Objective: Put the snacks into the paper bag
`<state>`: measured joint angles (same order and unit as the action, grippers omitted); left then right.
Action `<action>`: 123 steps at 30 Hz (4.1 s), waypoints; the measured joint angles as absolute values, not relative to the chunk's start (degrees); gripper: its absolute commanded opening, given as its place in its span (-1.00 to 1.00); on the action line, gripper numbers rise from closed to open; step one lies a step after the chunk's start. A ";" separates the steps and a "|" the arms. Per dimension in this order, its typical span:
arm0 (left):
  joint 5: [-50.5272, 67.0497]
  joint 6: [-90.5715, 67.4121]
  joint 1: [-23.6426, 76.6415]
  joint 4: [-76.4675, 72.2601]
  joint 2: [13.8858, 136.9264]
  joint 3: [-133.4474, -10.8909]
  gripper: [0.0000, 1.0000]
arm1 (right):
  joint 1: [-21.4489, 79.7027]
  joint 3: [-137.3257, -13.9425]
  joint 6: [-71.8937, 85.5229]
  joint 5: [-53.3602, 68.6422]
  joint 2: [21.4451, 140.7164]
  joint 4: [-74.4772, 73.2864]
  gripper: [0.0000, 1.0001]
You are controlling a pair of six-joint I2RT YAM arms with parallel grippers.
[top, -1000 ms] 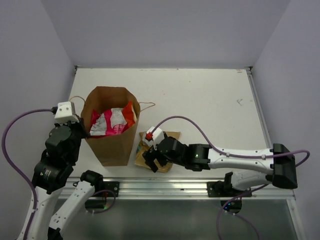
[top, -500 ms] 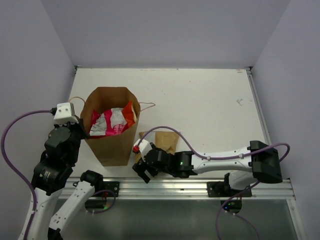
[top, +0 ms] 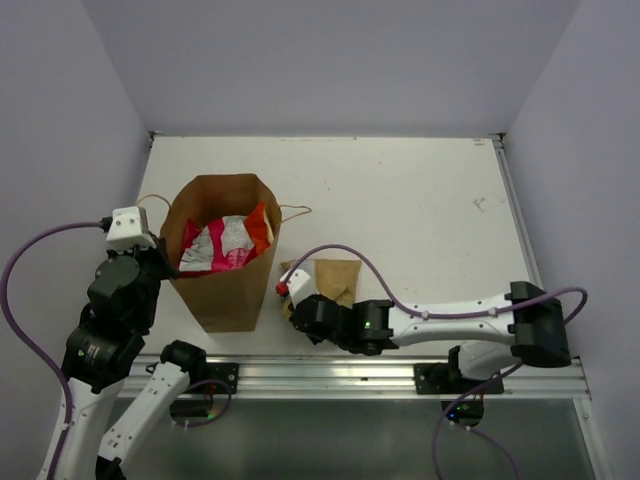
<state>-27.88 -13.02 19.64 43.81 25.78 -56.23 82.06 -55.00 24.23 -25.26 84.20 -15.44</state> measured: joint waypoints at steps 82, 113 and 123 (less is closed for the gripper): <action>-28.53 -12.93 19.66 47.00 23.51 -56.01 -1.00 | 60.90 -124.25 23.57 -7.92 119.46 -24.27 -1.00; -27.92 -12.93 19.66 46.30 24.01 -55.96 -1.00 | 65.89 -92.31 17.32 -23.66 76.12 -28.18 0.91; -26.92 -12.93 19.66 45.01 24.45 -55.57 -1.00 | 65.89 -83.85 20.10 -27.57 77.65 -27.16 0.79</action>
